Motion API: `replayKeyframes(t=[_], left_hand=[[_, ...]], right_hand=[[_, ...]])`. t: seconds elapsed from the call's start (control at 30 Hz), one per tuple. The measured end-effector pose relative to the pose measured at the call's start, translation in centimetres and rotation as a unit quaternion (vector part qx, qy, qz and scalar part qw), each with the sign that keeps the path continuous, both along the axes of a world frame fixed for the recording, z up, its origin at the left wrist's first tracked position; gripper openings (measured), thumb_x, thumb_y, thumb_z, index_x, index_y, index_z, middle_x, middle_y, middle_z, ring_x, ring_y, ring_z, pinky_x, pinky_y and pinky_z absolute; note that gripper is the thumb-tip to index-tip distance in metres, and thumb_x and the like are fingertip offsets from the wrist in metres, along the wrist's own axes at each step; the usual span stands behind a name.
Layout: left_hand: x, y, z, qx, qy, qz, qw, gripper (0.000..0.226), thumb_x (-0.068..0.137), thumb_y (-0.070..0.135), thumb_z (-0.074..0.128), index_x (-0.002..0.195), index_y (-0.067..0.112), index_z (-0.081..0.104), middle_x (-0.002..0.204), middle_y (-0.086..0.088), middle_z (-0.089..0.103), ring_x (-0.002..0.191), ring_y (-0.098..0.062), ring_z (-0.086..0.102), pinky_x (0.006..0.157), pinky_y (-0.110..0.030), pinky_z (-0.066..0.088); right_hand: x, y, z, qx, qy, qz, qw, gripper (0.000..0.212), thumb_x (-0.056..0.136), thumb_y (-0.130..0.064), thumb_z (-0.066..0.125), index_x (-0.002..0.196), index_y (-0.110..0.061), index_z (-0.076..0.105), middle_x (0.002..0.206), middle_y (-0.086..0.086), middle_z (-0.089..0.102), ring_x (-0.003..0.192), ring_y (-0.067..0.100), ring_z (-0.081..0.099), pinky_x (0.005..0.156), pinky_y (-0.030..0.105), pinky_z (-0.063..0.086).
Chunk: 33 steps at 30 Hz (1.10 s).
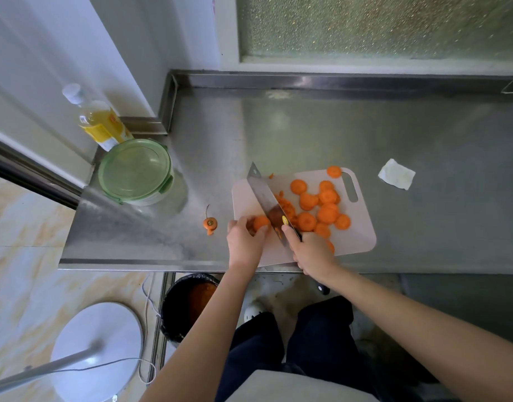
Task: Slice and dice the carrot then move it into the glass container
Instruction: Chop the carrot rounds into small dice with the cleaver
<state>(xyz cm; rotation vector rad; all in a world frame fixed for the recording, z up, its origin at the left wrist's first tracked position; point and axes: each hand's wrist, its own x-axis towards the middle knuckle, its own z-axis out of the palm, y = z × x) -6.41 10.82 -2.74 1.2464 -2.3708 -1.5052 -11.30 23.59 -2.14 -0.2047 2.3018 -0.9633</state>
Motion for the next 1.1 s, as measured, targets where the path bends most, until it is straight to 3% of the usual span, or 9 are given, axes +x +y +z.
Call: replayKeyframes(t=[0.13,0.23,0.33,0.5,0.73,0.83,1.0,1.1], left_hand=[[0.2,0.1,0.0,-0.007,-0.004,0.015,1.000,0.034,0.086,0.018,0.066,0.119,0.008,0.062,0.111,-0.009,0.060,0.087,-0.010,0.052,0.075,-0.013,0.036],[0.2,0.1,0.2,-0.004,-0.005,0.038,0.999,0.031,0.086,0.018,0.066,0.115,0.008,0.064,0.106,-0.006,0.065,0.084,-0.008,0.052,0.065,-0.007,0.035],[0.0,0.1,0.4,-0.003,-0.010,0.062,0.998,0.025,0.084,0.018,0.067,0.108,0.009,0.067,0.101,-0.006,0.068,0.082,-0.008,0.053,0.067,-0.008,0.033],[-0.5,0.2,0.7,0.031,-0.027,0.112,0.993,0.023,0.082,0.017,0.070,0.104,0.011,0.070,0.098,-0.003,0.069,0.084,-0.010,0.059,0.074,-0.015,0.039],[-0.5,0.4,1.0,0.042,-0.034,0.125,0.991,0.018,0.082,0.017,0.069,0.100,0.013,0.071,0.098,-0.001,0.071,0.080,-0.007,0.054,0.072,-0.014,0.037],[-0.5,0.3,1.1,0.046,-0.036,0.124,0.991,0.018,0.083,0.017,0.070,0.100,0.013,0.071,0.098,-0.002,0.071,0.080,-0.008,0.055,0.072,-0.015,0.038],[-0.6,0.3,1.0,0.046,-0.039,0.117,0.991,0.019,0.083,0.017,0.069,0.101,0.012,0.071,0.100,-0.002,0.070,0.082,-0.009,0.055,0.072,-0.016,0.039],[-0.6,0.1,0.9,0.050,-0.043,0.113,0.991,0.020,0.082,0.017,0.070,0.101,0.011,0.070,0.100,-0.003,0.070,0.083,-0.010,0.056,0.073,-0.018,0.041]], right_hand=[[-0.1,-0.3,0.9,0.027,0.031,0.042,0.998,0.063,0.097,-0.052,0.035,0.059,-0.005,0.052,0.058,0.011,0.056,0.055,0.023,0.052,0.056,0.031,0.040],[-0.1,-0.4,1.7,0.035,0.047,0.069,0.996,0.062,0.099,-0.049,0.035,0.059,-0.005,0.051,0.060,0.011,0.056,0.060,0.023,0.055,0.056,0.029,0.039],[-0.2,-0.4,2.1,0.044,0.048,0.082,0.994,0.063,0.099,-0.049,0.033,0.058,-0.005,0.052,0.062,0.012,0.058,0.061,0.023,0.056,0.058,0.030,0.039],[-0.5,-0.3,2.3,0.062,0.071,0.081,0.992,0.066,0.100,-0.049,0.028,0.051,-0.009,0.045,0.051,0.002,0.049,0.050,0.011,0.046,0.044,0.018,0.028],[-0.2,-0.1,2.5,0.085,0.079,0.100,0.988,0.067,0.101,-0.048,0.022,0.049,-0.012,0.043,0.050,0.000,0.045,0.052,0.013,0.042,0.046,0.025,0.024],[-0.1,-0.2,2.5,0.104,0.093,0.121,0.983,0.067,0.101,-0.047,0.021,0.050,-0.011,0.043,0.051,0.000,0.045,0.051,0.011,0.041,0.043,0.018,0.027],[-0.3,-0.9,2.7,0.130,0.095,0.145,0.976,0.068,0.102,-0.045,0.020,0.075,0.002,0.061,0.068,0.011,0.060,0.062,0.023,0.054,0.043,0.017,0.027],[-0.3,-1.0,3.0,0.142,0.080,0.157,0.974,0.066,0.103,-0.044,0.020,0.077,0.003,0.059,0.067,0.009,0.055,0.060,0.022,0.050,0.047,0.023,0.031]])
